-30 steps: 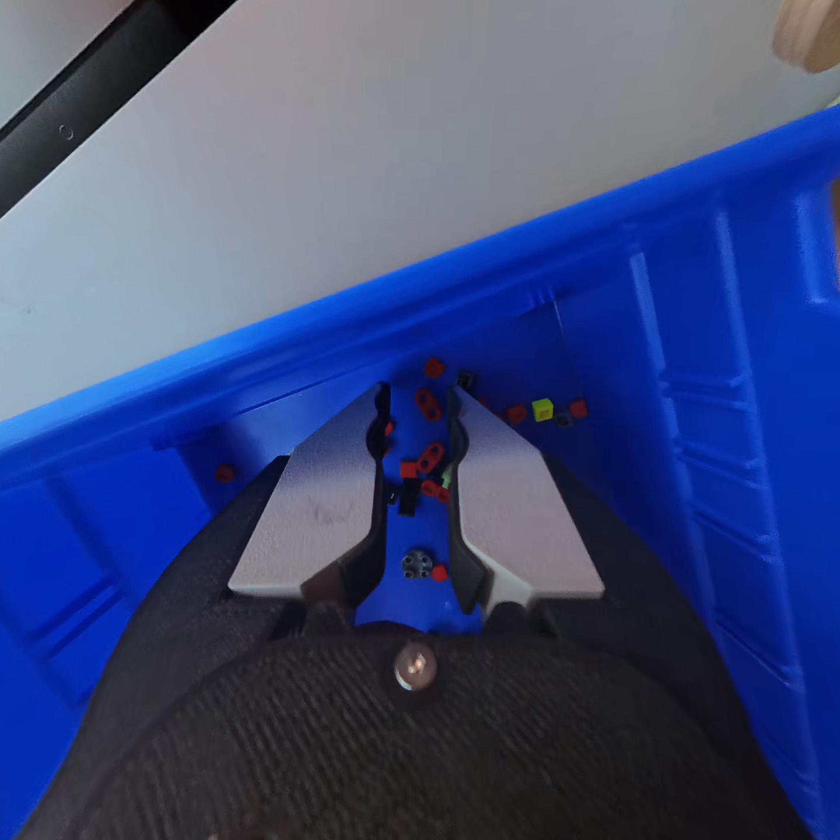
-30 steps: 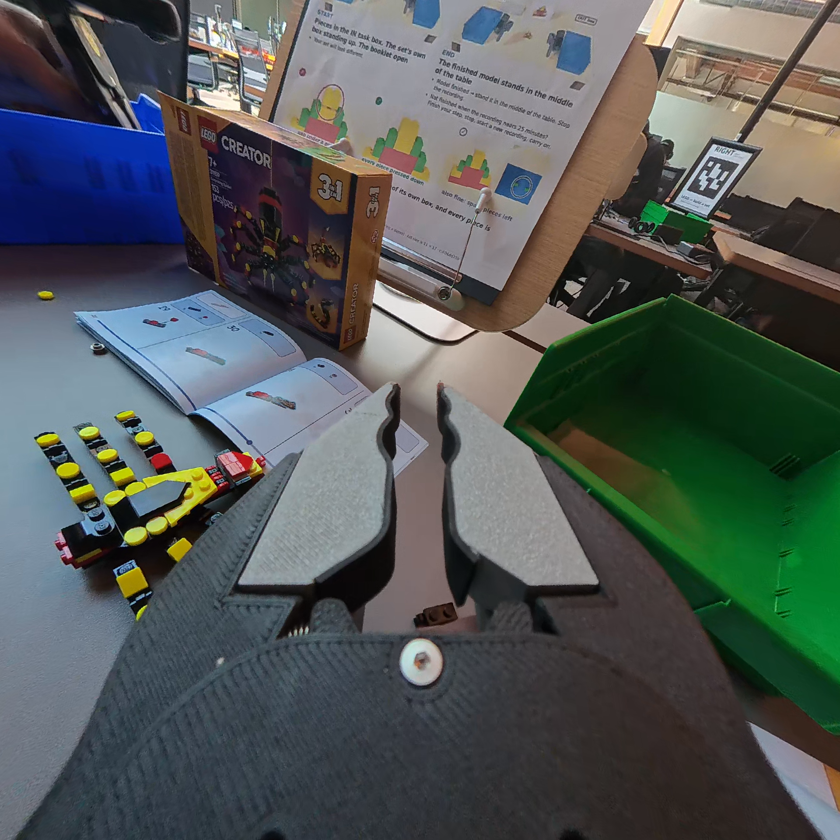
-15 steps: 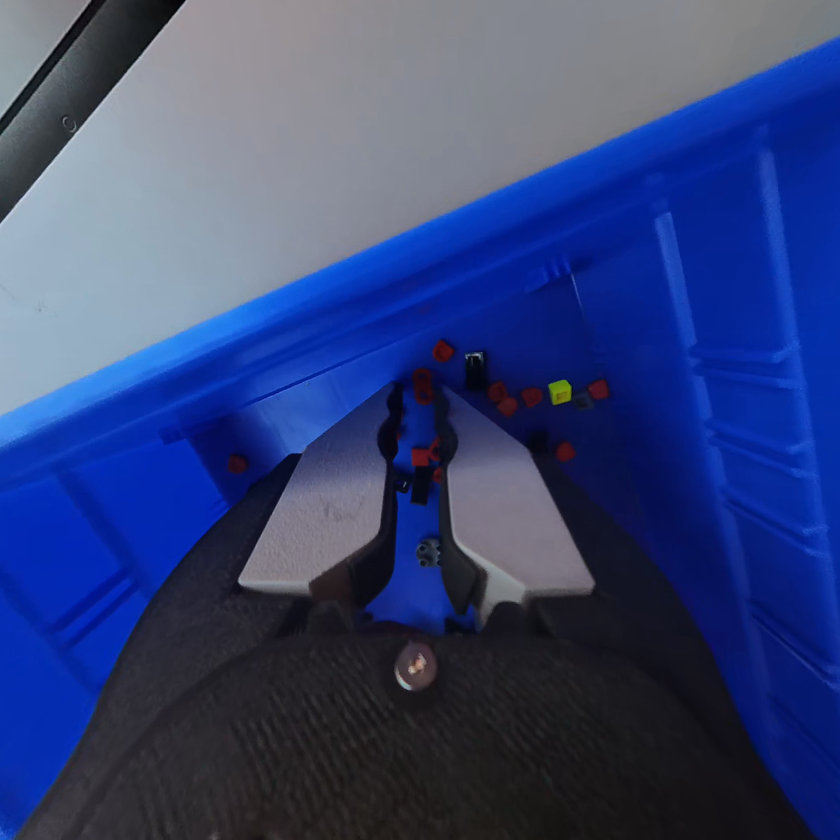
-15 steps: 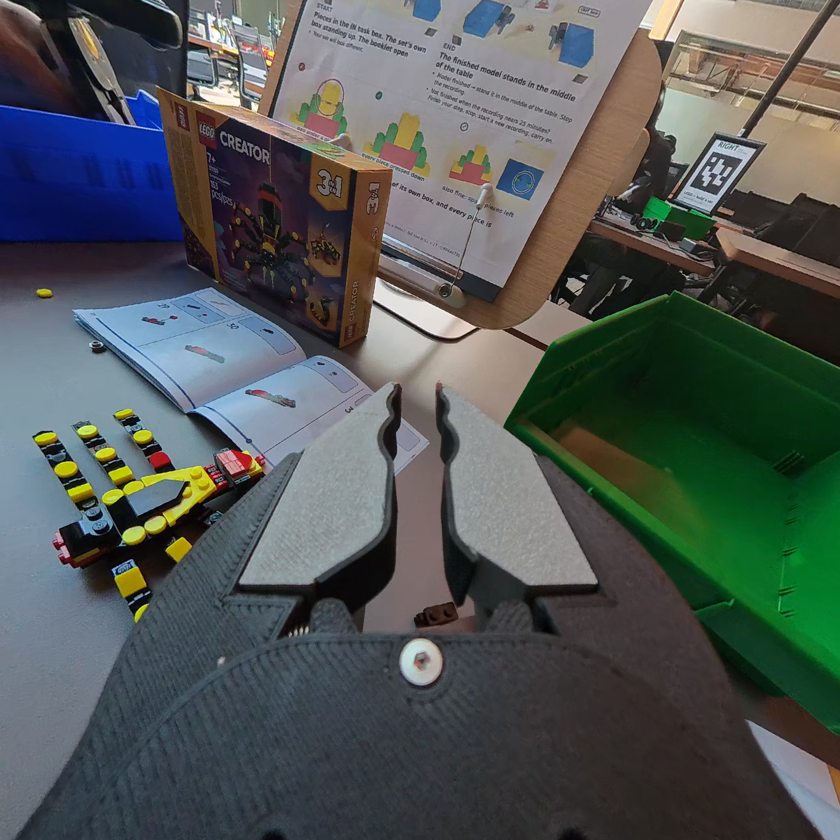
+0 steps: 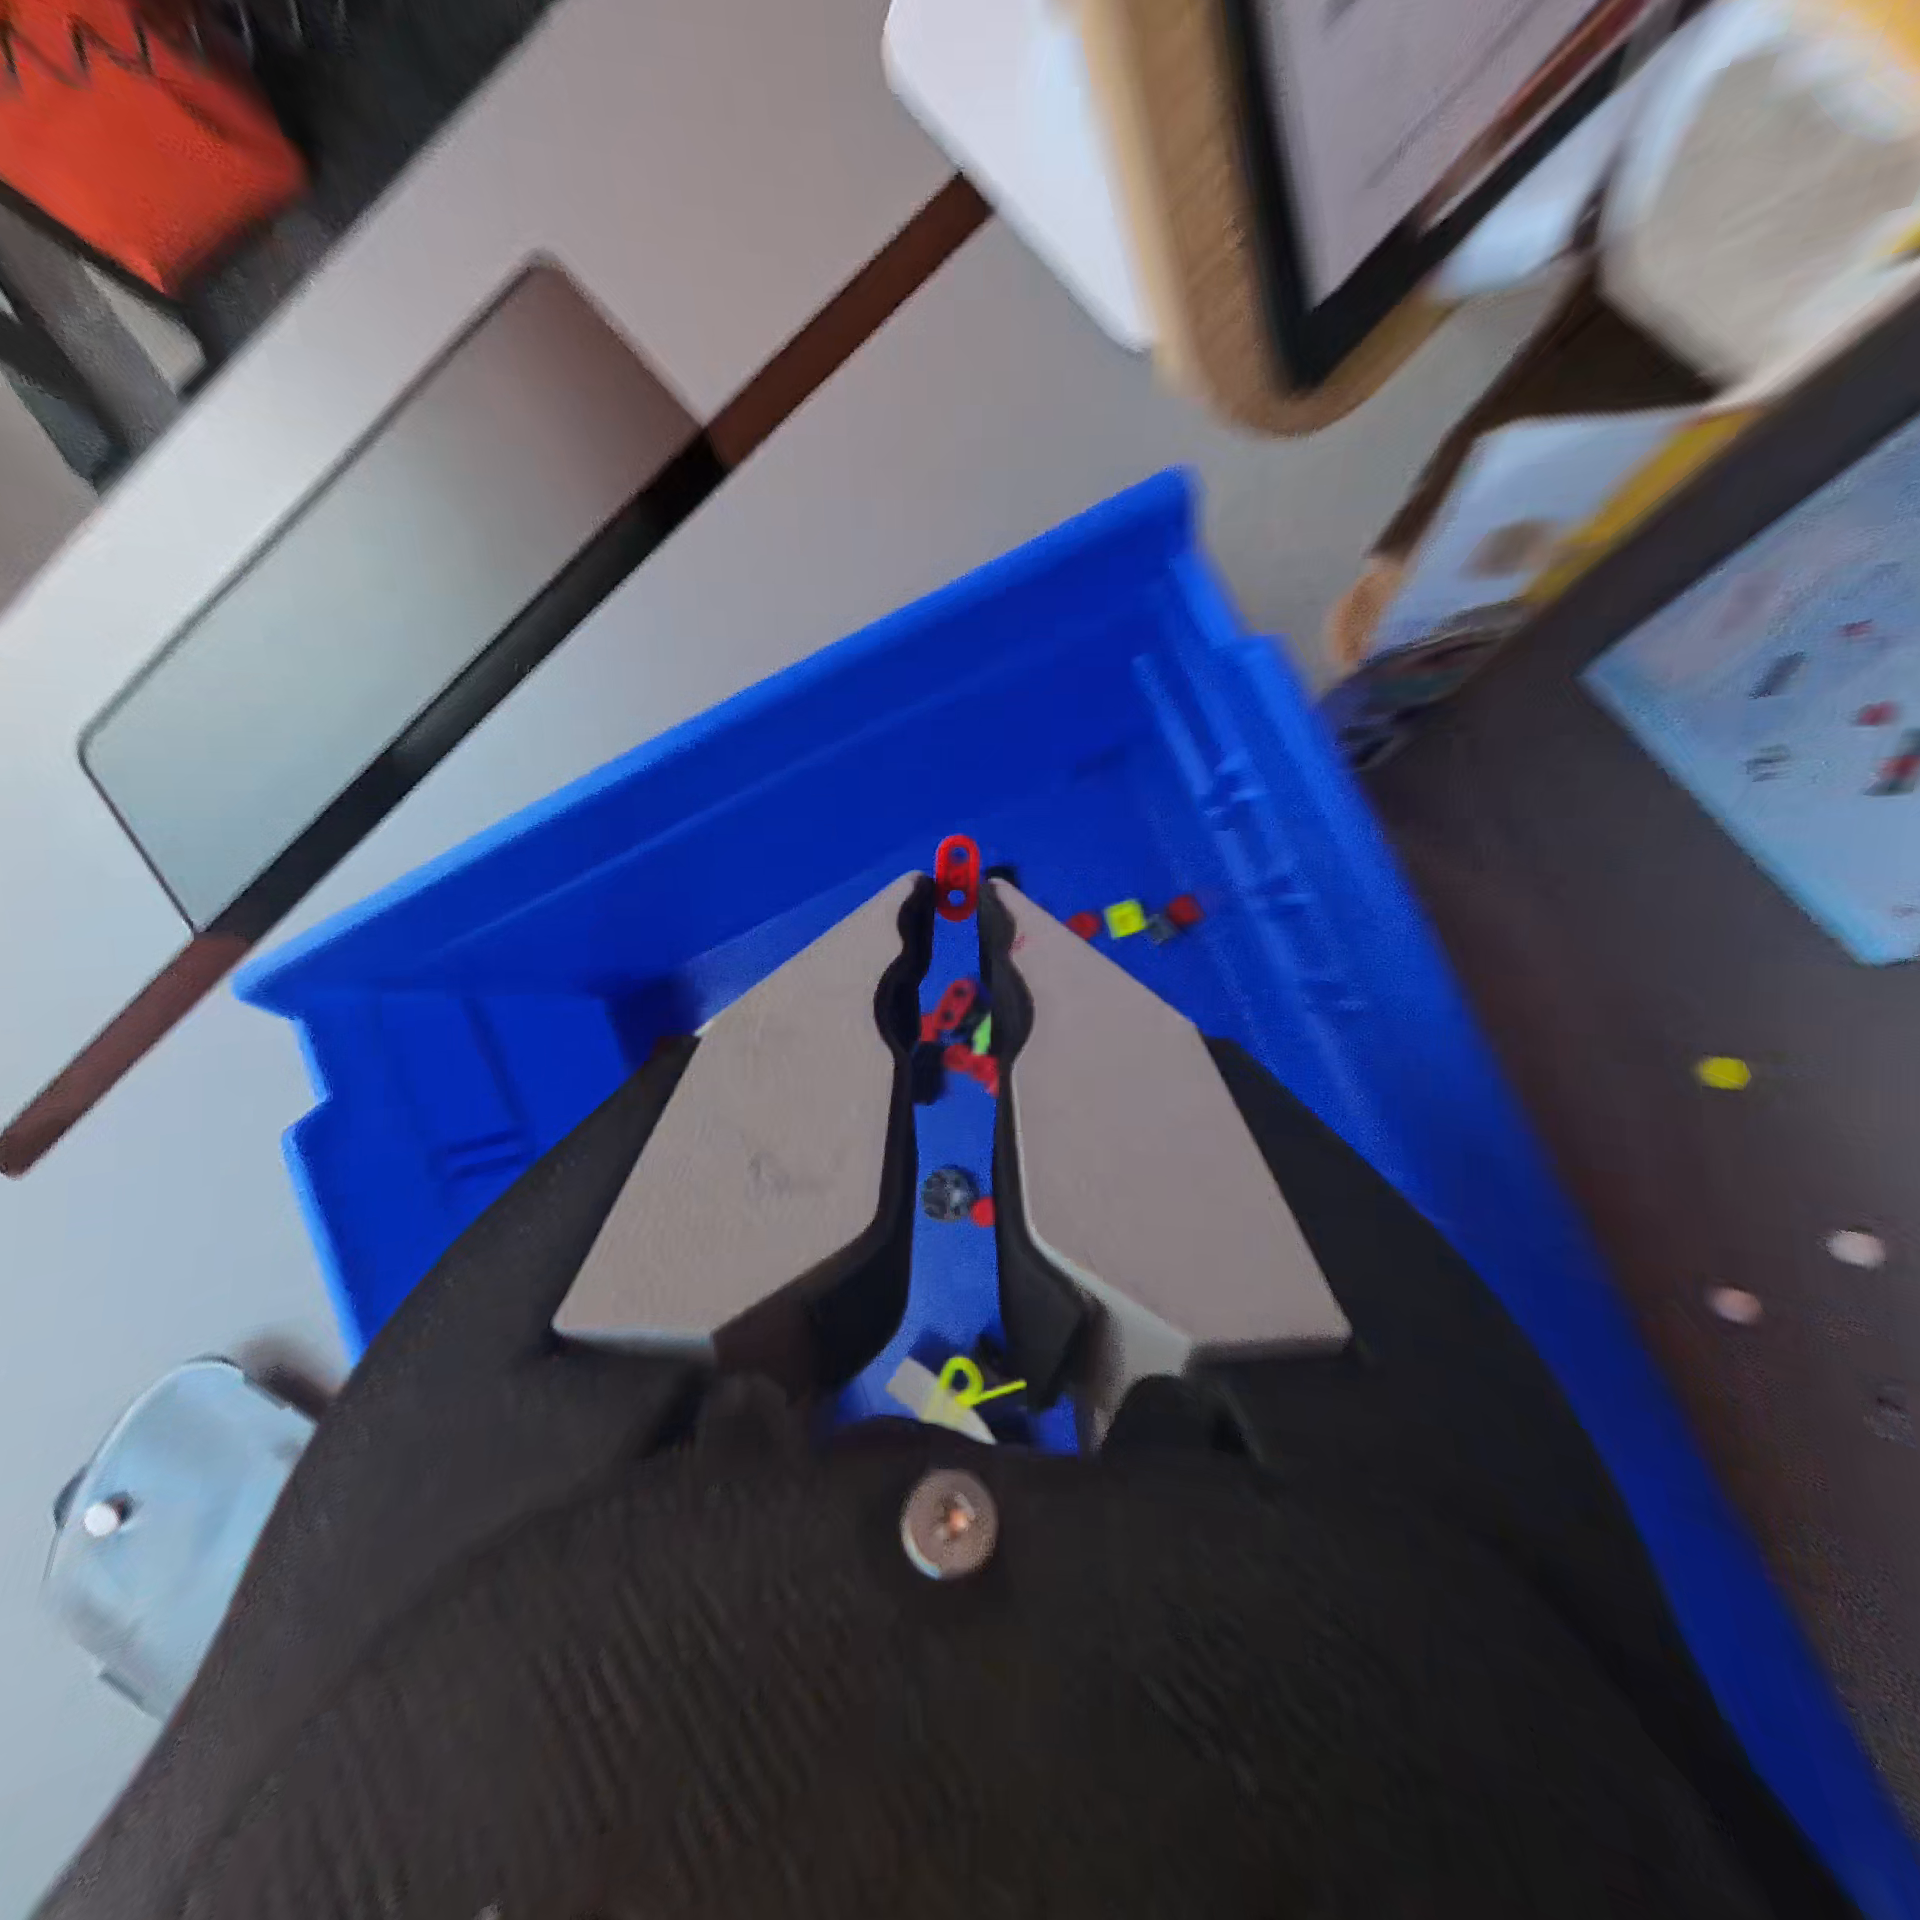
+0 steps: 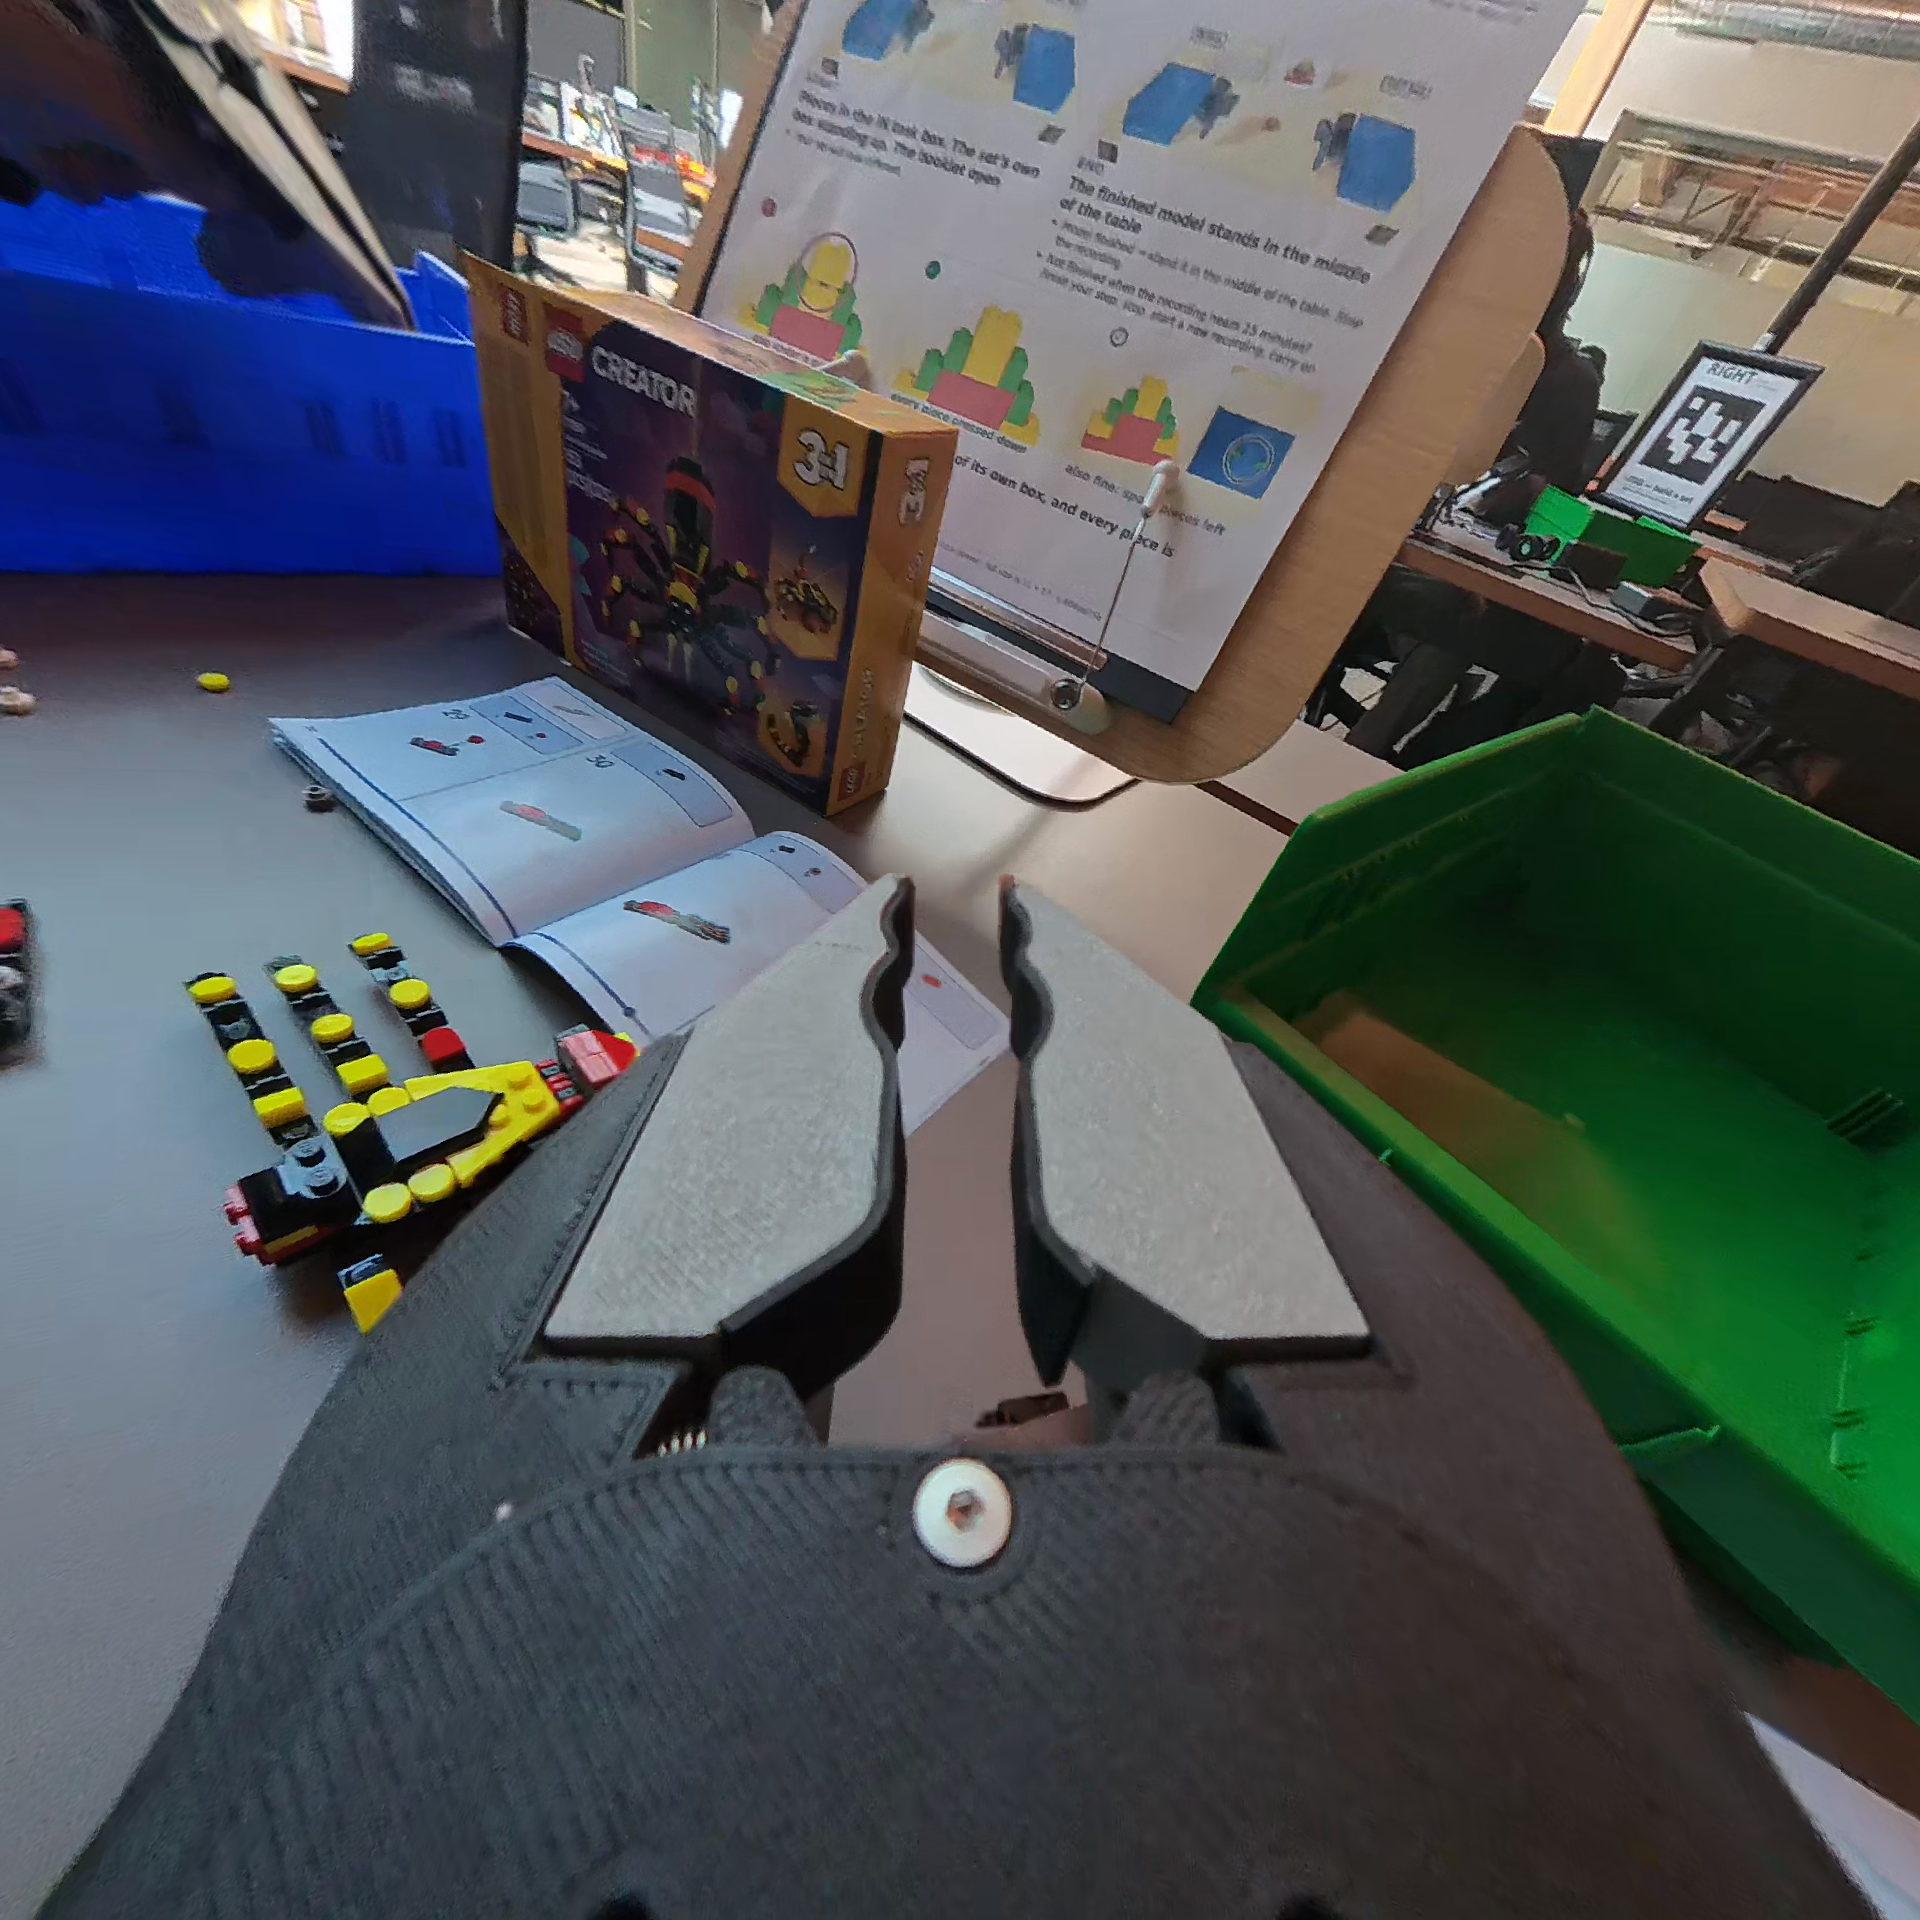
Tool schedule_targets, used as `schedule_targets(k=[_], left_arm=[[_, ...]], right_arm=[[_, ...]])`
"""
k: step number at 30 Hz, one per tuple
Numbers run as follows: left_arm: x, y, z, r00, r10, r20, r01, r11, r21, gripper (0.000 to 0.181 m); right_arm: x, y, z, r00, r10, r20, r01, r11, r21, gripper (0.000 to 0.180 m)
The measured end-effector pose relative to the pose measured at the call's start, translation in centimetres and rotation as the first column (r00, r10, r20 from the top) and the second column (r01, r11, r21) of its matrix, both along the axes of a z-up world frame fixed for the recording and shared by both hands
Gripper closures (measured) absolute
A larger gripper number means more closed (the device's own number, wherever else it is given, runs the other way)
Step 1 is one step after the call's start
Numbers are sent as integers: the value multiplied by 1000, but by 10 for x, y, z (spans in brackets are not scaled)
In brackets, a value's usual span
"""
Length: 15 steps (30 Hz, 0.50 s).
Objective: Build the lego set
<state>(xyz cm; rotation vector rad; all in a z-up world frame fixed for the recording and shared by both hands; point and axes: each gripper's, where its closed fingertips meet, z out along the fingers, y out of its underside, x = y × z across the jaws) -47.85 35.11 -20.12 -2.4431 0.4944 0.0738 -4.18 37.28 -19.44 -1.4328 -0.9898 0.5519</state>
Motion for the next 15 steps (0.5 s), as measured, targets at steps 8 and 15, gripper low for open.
schedule_targets(k=[8,15], left_arm=[[269,-109,96,728,-659,189,517,708,481,174],[392,-153,55,134,-861,491,439,496,749,175]], right_arm=[[-30,-61,12,910,395,-127,-409,906,-107,166],[-44,-124,20,732,648,-208,-679,718,-151,173]])
